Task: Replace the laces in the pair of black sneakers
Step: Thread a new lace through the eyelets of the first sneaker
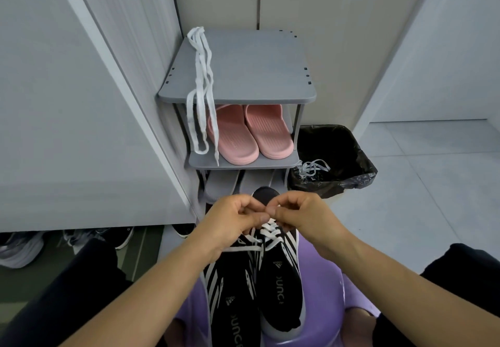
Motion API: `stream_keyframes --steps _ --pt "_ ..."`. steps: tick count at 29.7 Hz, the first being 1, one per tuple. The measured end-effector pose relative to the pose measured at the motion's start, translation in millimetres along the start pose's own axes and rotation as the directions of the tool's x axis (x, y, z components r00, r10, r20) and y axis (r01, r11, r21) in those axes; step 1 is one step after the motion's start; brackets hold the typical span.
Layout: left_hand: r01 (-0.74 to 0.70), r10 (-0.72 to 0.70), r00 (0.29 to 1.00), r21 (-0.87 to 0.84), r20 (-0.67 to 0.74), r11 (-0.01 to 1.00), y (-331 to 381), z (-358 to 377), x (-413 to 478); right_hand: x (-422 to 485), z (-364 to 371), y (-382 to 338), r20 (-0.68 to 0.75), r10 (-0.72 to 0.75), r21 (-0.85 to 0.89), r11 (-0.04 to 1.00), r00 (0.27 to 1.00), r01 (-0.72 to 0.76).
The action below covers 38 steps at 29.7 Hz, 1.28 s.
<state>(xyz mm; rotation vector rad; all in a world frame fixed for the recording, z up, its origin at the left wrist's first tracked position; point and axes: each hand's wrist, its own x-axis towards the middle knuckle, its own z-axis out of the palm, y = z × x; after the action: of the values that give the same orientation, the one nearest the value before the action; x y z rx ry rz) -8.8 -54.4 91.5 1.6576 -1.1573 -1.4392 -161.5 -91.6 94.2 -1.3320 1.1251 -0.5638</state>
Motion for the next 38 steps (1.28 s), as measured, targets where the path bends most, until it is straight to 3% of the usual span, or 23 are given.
stream_keyframes --steps 4,6,7,9,11,13,16,19,20,23,30,38 --pt "0.133 -0.133 0.991 -0.160 0.009 0.978 -8 5 0 -8 -1 7 0.068 0.046 0.069 0.996 0.997 -0.050" --pt "0.170 -0.174 0.985 -0.184 -0.001 0.968 -11 7 0 -12 -2 10 0.073 0.096 0.134 0.985 0.993 -0.105" --pt "0.179 -0.184 0.983 -0.163 -0.015 0.970 -13 8 -2 -13 -3 12 0.055 0.120 0.085 0.989 0.991 -0.124" --pt "0.154 -0.157 0.986 -0.062 -0.059 0.986 -17 14 -5 -16 -5 21 0.003 0.142 -0.309 0.942 0.990 -0.134" --pt "0.076 -0.073 0.993 0.028 -0.092 0.997 -21 23 -8 -20 -2 31 0.002 0.152 -0.669 0.734 0.988 -0.112" --pt "0.016 -0.006 0.996 0.108 -0.092 0.994 -27 31 -10 -24 0 34 -0.010 0.134 -0.740 0.665 0.991 -0.097" --pt "-0.015 0.033 0.996 0.220 -0.081 0.975 -36 41 -9 -25 -7 36 -0.029 0.130 -0.650 0.751 0.991 -0.117" --pt "-0.021 0.050 0.993 0.266 -0.102 0.964 -40 44 -7 -28 -13 37 -0.048 0.241 -0.266 0.932 0.969 -0.245" --pt "-0.014 0.043 0.993 0.255 -0.107 0.967 -41 44 -6 -29 -13 38 -0.036 0.280 -0.151 0.947 0.959 -0.282" --pt "0.009 0.023 0.992 0.246 -0.127 0.969 -43 48 -4 -30 -15 39 -0.022 0.323 -0.019 0.946 0.946 -0.324" --pt "0.009 0.033 0.991 0.312 -0.127 0.950 -44 51 -1 -30 -18 40 -0.016 0.345 0.053 0.938 0.939 -0.343" --pt "-0.008 0.068 0.980 0.304 -0.186 0.953 -46 55 -1 -30 -17 40 -0.034 0.306 -0.032 0.951 0.951 -0.307"
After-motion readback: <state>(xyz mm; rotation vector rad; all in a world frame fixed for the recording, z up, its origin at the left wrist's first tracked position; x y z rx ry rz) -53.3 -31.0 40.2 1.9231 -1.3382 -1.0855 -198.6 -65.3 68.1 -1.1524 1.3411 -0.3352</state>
